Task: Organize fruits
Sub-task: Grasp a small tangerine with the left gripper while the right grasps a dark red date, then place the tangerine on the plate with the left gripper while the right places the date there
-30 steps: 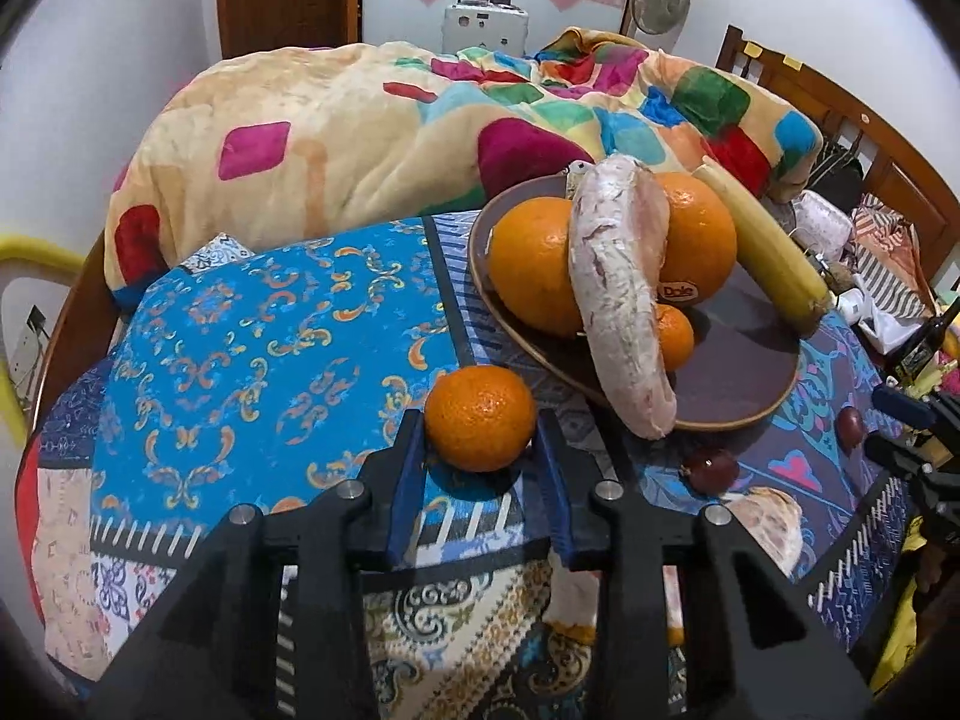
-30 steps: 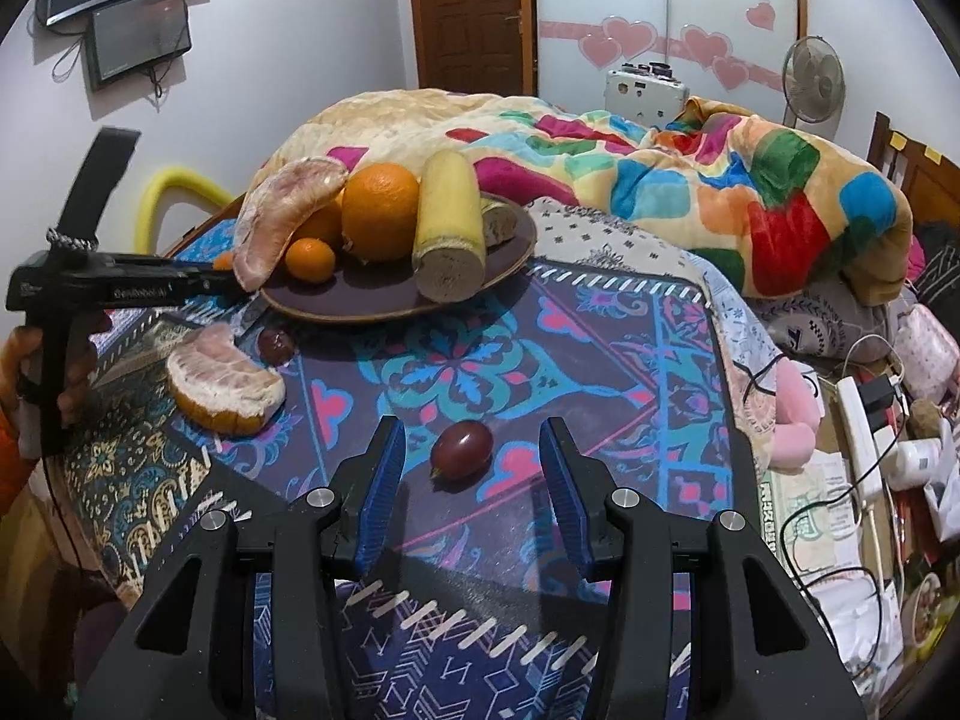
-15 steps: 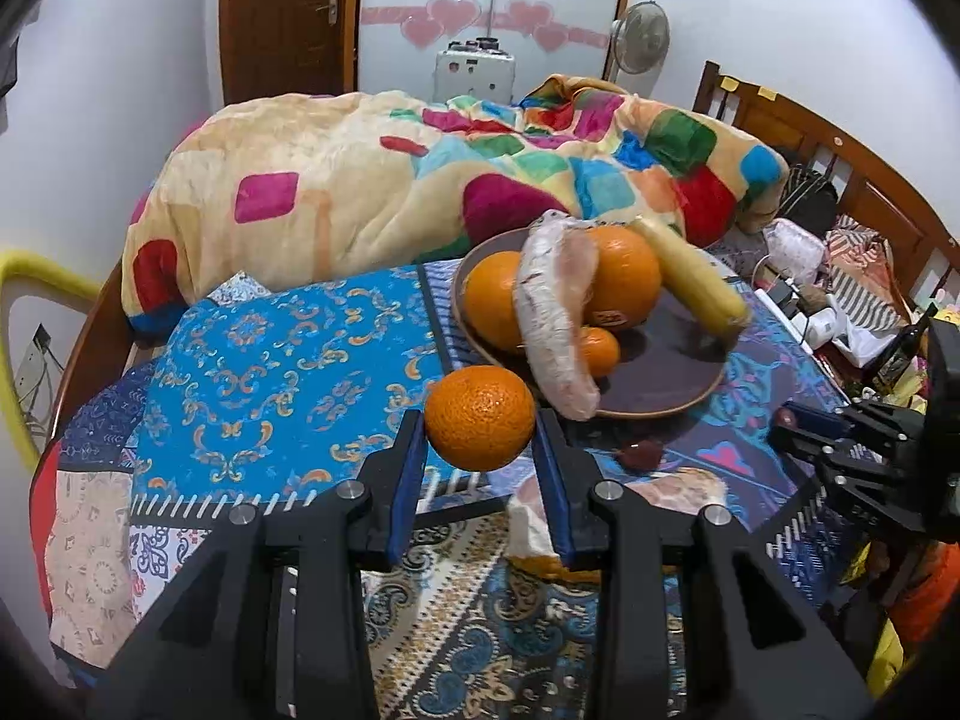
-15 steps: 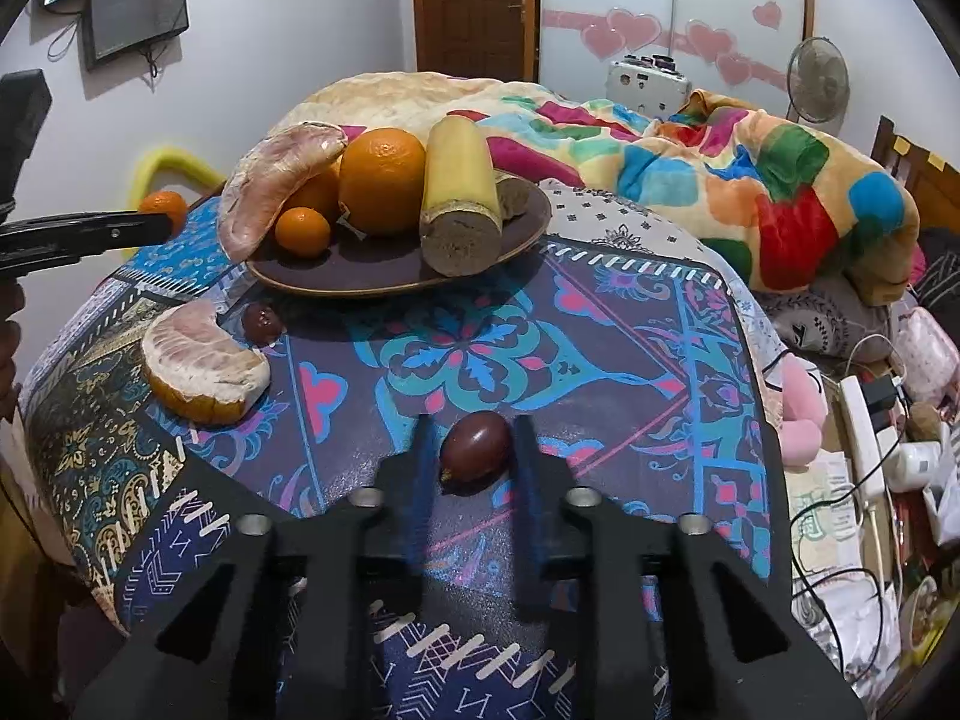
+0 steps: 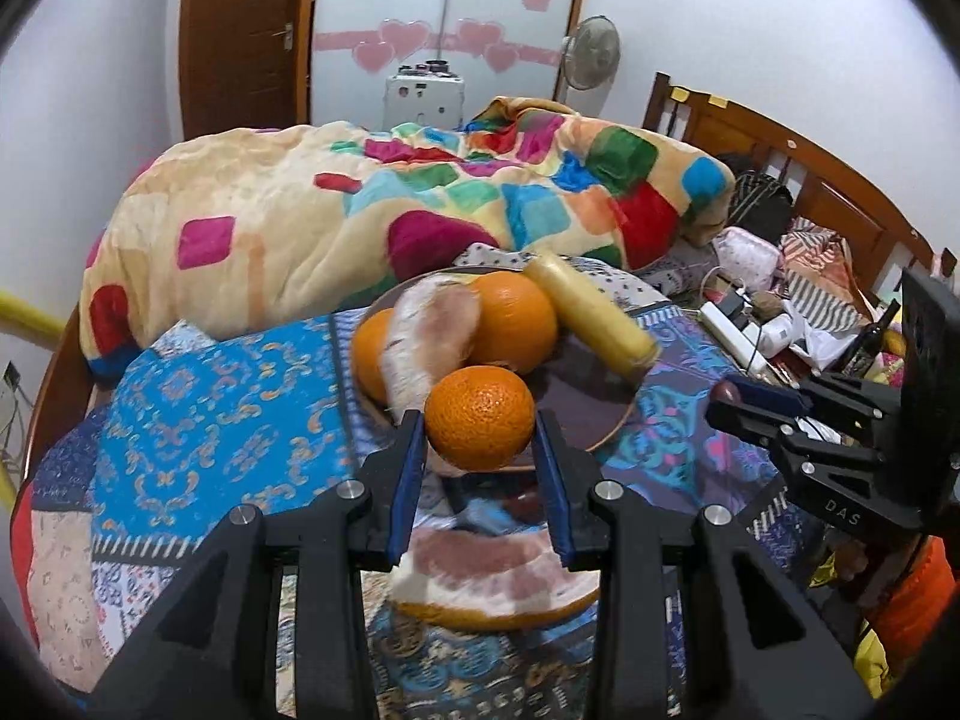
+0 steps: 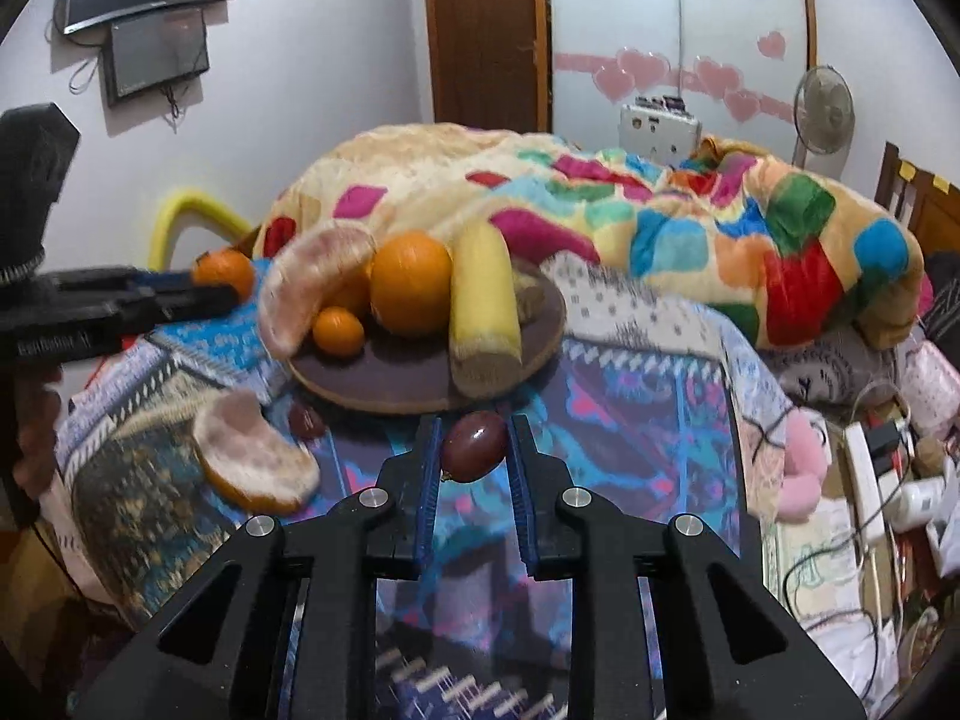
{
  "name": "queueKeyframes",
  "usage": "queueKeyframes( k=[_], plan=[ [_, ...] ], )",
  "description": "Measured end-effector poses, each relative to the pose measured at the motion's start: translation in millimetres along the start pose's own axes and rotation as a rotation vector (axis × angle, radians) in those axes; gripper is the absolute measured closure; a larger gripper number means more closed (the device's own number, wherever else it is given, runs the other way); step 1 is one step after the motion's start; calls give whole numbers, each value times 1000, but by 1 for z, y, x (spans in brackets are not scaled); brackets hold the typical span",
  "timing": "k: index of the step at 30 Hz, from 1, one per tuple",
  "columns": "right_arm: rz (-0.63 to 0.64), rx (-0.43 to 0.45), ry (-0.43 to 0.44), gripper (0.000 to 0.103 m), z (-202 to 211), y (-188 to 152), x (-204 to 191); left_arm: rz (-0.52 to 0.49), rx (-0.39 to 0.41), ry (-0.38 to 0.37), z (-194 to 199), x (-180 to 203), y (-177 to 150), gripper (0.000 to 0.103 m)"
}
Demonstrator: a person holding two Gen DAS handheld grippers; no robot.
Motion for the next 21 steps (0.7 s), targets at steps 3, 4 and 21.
queueKeyframes(
  k=[3, 4, 21],
  plan=[
    [16, 26, 13, 83, 0, 12, -5, -10, -11, -16, -9, 9, 0, 67],
    [21, 34, 17, 83, 0, 16, -7, -12, -14, -17, -11, 10, 0, 67],
    [59, 31, 49, 82, -40, 43, -23, -37, -65, -11, -47, 11, -2, 65]
  ],
)
Point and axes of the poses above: each gripper's, at about its wrist camera, not at the fingertips, and z roughly against the way its jaws point, x to its right, y to its top, the point moved 9 cm from there along -z, roughly the way its jaws point, and after that the axes turned 1 degree about x, right-handed, at the moved point
